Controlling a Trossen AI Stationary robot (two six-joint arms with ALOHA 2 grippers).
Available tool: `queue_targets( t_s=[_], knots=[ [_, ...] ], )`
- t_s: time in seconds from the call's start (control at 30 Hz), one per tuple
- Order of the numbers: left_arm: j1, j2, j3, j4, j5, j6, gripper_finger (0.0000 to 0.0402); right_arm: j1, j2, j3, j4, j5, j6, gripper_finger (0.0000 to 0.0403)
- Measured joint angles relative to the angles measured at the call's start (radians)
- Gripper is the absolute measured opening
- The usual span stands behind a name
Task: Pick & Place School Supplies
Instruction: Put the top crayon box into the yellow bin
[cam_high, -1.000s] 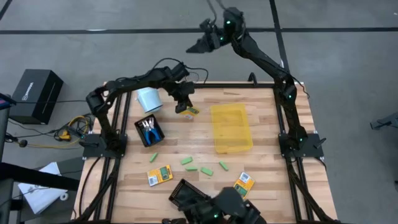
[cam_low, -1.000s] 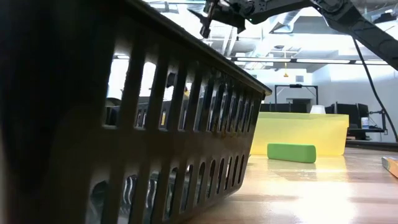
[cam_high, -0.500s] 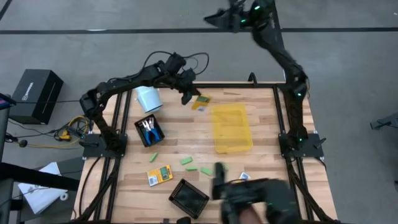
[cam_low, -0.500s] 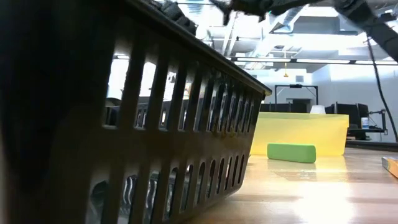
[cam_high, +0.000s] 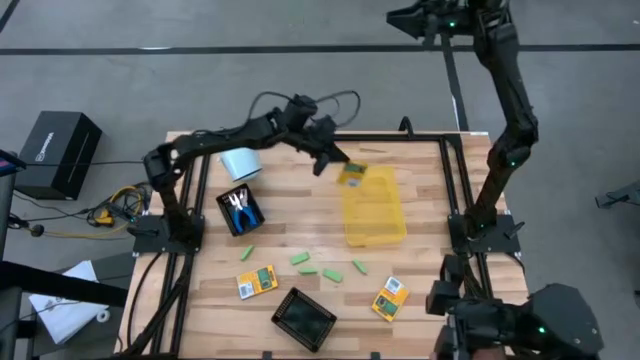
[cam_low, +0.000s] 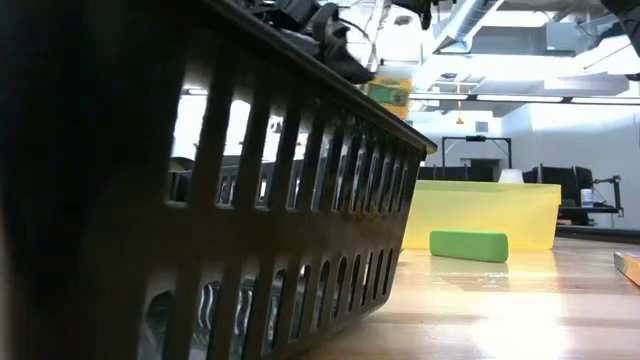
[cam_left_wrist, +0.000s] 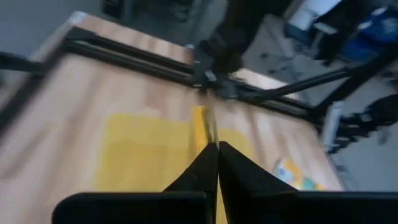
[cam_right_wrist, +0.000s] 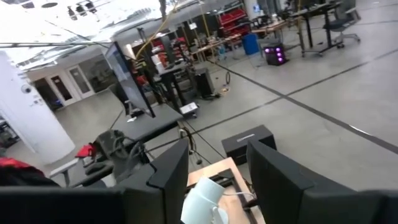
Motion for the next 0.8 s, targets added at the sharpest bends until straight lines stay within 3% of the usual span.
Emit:
queue_targets(
  t_s=[0.37,0.5,0.67,0.8],
  knots=[
    [-0.131,0.158,0.000,0.165,0.021,-0.162,0.0000,0.007,0.007,-0.005,-0.053,-0.002,-0.034,0.0157],
    [-0.146,0.212,0.000,0.180,0.027,-0.171,0.0000,0.012,0.007,-0.005,-0.075,-0.003,-0.050,0.0157],
    [-0.146,0.275,-0.001,0.268,0.108,-0.216,0.0002,0.010,0.007,-0.005,-0.078,-0.002,-0.061,0.0157],
    [-0.146,0.277,0.001,0.345,0.108,-0.214,0.0024,0.011,0.007,-0.005,-0.079,-0.003,-0.061,0.0162]
  ],
)
